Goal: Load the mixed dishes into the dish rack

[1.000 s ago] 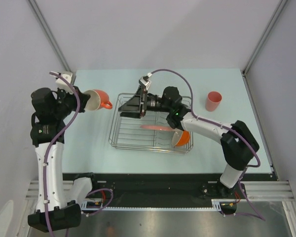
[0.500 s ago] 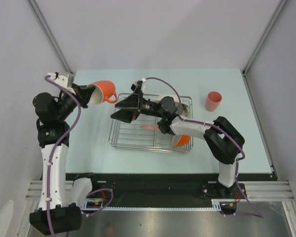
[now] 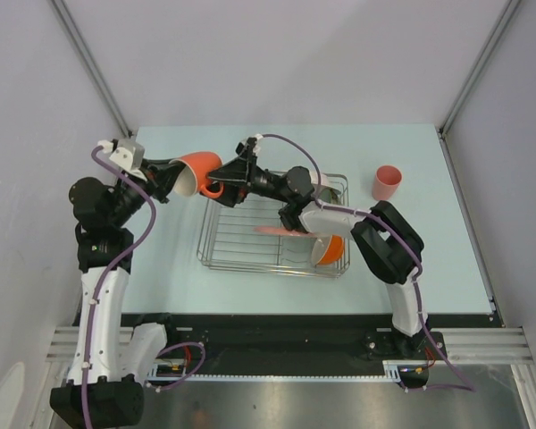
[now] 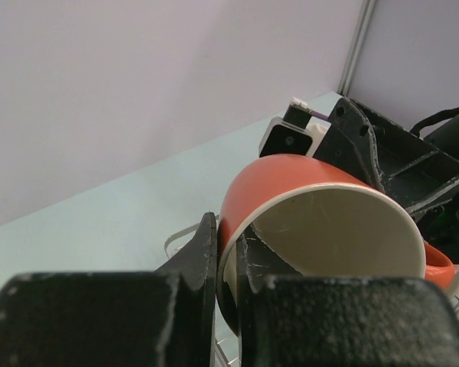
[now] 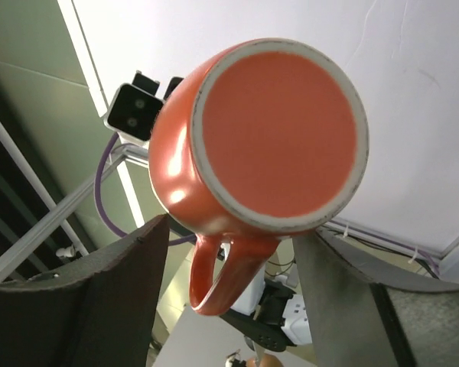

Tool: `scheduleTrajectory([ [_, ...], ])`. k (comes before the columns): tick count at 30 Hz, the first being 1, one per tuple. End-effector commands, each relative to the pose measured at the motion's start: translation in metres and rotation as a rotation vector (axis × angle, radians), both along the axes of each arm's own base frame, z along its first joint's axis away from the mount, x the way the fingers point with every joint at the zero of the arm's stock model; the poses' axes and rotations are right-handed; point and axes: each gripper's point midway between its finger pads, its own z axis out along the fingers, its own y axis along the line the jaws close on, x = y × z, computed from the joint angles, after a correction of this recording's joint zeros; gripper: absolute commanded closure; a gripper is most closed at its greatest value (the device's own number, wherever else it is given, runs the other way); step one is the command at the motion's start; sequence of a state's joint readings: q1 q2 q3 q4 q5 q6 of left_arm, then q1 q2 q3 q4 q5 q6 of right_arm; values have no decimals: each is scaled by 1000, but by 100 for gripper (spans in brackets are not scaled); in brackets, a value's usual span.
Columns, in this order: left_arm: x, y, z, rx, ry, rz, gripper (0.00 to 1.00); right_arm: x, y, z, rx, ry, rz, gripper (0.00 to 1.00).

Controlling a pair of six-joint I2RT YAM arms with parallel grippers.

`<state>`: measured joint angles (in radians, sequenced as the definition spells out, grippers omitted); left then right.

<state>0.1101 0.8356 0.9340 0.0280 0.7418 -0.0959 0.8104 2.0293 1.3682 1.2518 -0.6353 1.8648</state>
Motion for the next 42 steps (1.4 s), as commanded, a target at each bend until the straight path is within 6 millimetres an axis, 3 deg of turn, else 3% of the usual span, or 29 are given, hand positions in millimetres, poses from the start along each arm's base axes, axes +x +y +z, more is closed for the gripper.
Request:
scheduleTrajectory([
  [1, -7, -8, 18, 24, -105, -37, 100, -11, -7, 40, 121, -67, 36, 32],
  [6, -4, -8, 11, 24, -90, -40, 100, -18, -1, 46, 139, -75, 75, 37],
  [12, 3, -6, -3, 46, -75, -30, 100, -22, 2, 52, 162, -73, 107, 57],
  [17, 10, -7, -24, 58, -34, -32, 100, -31, 3, 57, 183, -83, 137, 57],
  [22, 11, -8, -33, 68, -22, -36, 100, -33, 0, 61, 204, -96, 143, 58],
  [24, 10, -8, -31, 69, -26, -36, 100, -31, 0, 60, 203, -98, 140, 64],
  [25, 10, -8, -30, 68, -27, -36, 100, -31, 0, 60, 203, -97, 141, 75],
  [27, 8, -9, -28, 65, -30, -41, 100, -29, -1, 58, 198, -94, 138, 87],
  [28, 8, -9, -28, 65, -27, -42, 100, -28, -2, 59, 200, -96, 135, 99],
  [32, 6, -10, -30, 71, -21, -46, 99, -26, -5, 64, 194, -128, 123, 100],
  [34, 5, -11, -34, 69, 9, -54, 90, -28, -5, 67, 171, -172, 108, 100],
  [35, 5, -10, -35, 87, 3, -54, 68, -27, -5, 68, 161, -195, 95, 100],
  [37, 2, -10, -39, 106, 20, -59, 56, -24, -6, 68, 109, -258, 47, 100],
  [39, -1, -8, -49, 123, 62, -47, 27, -20, -10, 73, 44, -296, 10, 100],
  [40, -2, -6, -50, 133, 65, -40, 20, -16, -9, 69, 17, -376, -43, 100],
  [42, -7, -3, -53, 155, 76, -24, 16, -6, -8, 58, -84, -386, -83, 100],
])
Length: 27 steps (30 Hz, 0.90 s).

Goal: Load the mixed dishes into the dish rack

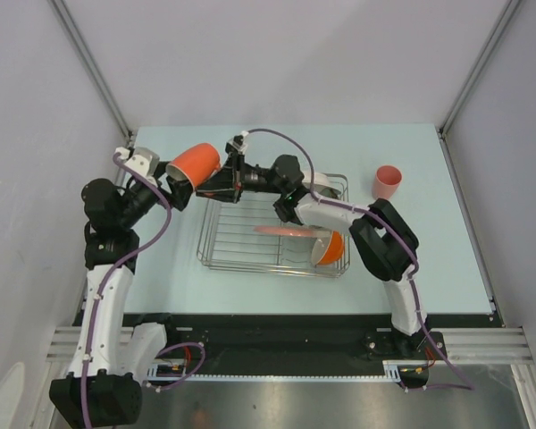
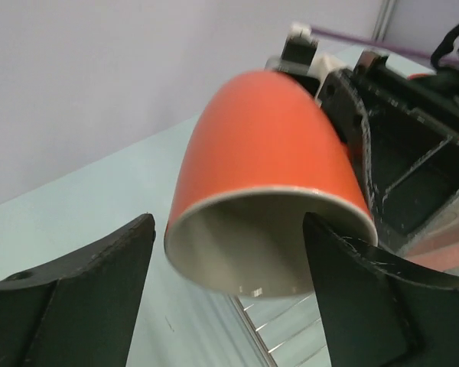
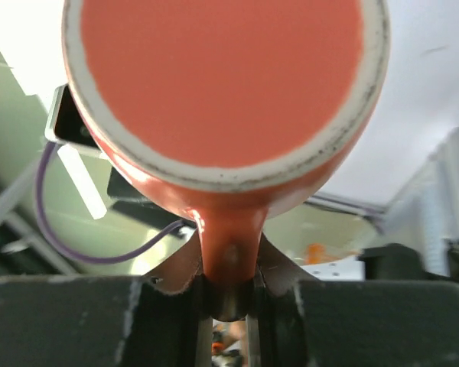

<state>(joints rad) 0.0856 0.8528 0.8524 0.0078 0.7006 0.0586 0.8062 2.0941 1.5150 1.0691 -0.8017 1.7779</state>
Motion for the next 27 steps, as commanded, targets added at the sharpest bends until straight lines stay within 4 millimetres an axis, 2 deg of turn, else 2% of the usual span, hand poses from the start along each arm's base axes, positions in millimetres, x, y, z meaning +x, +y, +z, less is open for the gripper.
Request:
scheduleTrajectory([
  [1, -20, -4, -9, 48, 55, -27, 15, -1, -36, 85, 46, -360, -196, 100],
  [2, -22, -2, -7, 51, 52, -16, 13, 5, -38, 82, 18, -447, -244, 100],
  [3, -23, 0, -9, 51, 68, -6, 11, 14, -39, 74, -51, -432, -275, 100],
  [4, -23, 5, -10, 53, 73, 7, 8, 20, -48, 80, -69, -461, -313, 100],
  [5, -24, 6, -13, 62, 84, 11, 3, 26, -52, 79, -95, -529, -354, 100],
  [6, -23, 12, -13, 63, 87, 29, 2, 34, -54, 73, -153, -516, -380, 100],
  [10, -22, 15, -26, 40, 144, 3, 0, 55, -72, 75, -235, -570, -462, 100],
  [11, -21, 15, -32, 37, 168, -7, 2, 62, -74, 63, -301, -588, -485, 100],
  [12, -16, 16, -46, 34, 214, -11, 3, 65, -76, 70, -324, -625, -510, 100],
  [13, -13, 17, -54, 31, 244, -13, 7, 68, -77, 67, -370, -647, -529, 100],
  [14, -7, 18, -76, 17, 332, -17, 11, 68, -77, 50, -472, -640, -539, 100],
  [16, -3, 18, -97, 21, 431, -37, 23, 65, -77, 49, -531, -732, -558, 100],
  [17, -3, 20, -113, 32, 503, -28, 26, 61, -75, 34, -612, -728, -565, 100],
  [18, 2, 20, -130, 31, 568, -34, 29, 61, -75, 29, -651, -774, -572, 100],
  [21, 1, 22, -153, 31, 624, -22, 31, 57, -73, 6, -779, -793, -597, 100],
  [23, 0, 20, -155, 29, 601, -27, 31, 58, -70, -11, -844, -793, -608, 100],
  [25, -6, 17, -165, 29, 619, -39, 30, 56, -57, -35, -900, -793, -576, 100],
  [26, -8, 17, -170, 31, 633, -42, 30, 60, -56, -39, -934, -794, -593, 100],
  [27, -9, 17, -173, 32, 643, -42, 30, 58, -43, -57, -969, -798, -565, 100],
])
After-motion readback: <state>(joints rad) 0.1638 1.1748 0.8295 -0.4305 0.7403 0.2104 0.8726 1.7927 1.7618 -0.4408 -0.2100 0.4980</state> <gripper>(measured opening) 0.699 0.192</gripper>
